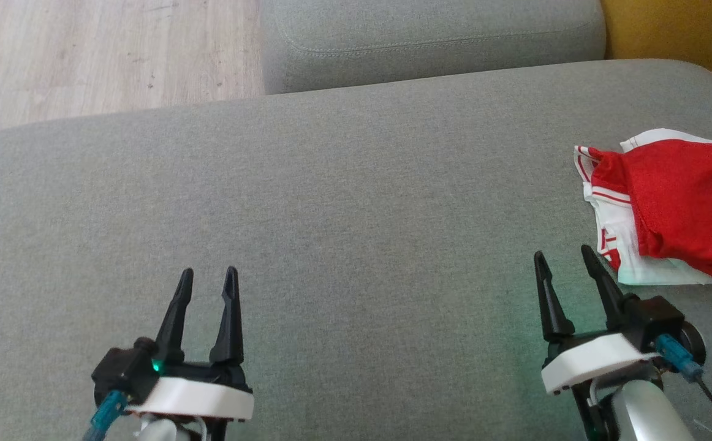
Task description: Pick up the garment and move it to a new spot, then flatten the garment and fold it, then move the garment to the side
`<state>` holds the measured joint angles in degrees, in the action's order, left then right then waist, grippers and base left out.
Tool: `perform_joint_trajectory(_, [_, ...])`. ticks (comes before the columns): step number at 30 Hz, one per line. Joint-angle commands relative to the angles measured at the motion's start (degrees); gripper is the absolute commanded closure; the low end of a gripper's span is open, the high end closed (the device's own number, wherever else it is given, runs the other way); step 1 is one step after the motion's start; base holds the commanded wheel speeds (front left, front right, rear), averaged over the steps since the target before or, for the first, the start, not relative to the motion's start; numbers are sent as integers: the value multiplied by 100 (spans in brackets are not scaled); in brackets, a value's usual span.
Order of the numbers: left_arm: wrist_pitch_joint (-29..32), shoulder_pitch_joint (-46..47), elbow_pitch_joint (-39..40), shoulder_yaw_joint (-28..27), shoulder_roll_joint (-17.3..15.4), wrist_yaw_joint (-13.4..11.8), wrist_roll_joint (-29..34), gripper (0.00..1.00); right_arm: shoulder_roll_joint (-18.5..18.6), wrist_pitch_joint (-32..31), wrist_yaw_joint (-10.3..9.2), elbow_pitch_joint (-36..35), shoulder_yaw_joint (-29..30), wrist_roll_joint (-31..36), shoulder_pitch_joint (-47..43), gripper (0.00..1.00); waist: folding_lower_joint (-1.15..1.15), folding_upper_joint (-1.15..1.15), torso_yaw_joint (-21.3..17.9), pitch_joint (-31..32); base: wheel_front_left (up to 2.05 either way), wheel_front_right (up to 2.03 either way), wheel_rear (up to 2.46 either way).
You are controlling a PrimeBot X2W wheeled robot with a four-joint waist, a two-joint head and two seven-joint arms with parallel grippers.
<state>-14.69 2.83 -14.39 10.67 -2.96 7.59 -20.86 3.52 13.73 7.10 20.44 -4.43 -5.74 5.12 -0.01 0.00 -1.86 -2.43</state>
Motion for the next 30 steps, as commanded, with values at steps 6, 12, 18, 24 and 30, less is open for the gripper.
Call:
perform_joint_trajectory(6, [-31, 32, 163, -432, 6, -54, -116, 0, -58, 117, 39, -46, -190, 21, 156, 0, 1, 0, -2, 18, 0, 0, 0])
perform_joint_trajectory(12, [-31, 38, 201, -475, 7, -56, -42, 0, -62, 125, 39, -144, -240, -19, 198, 0, 1, 0, 1, -2, 0, 0, 0])
perform_joint_trajectory(18, [-31, 30, 276, -462, 8, -39, -163, 0, -63, 126, 39, -181, -287, -37, 184, 0, 1, 0, -19, -17, 0, 0, 0])
perform_joint_trajectory(24, [-31, -17, 335, -424, 8, -20, -341, 0, -64, 126, 39, -189, -275, -75, 185, 0, 1, 0, -54, 8, 0, 0, 0])
perform_joint_trajectory(30, [1, -114, 107, -303, 14, -50, -403, 100, -35, 39, -2, 94, -126, -75, -14, 100, 1, 0, -60, 18, 0, 0, 0])
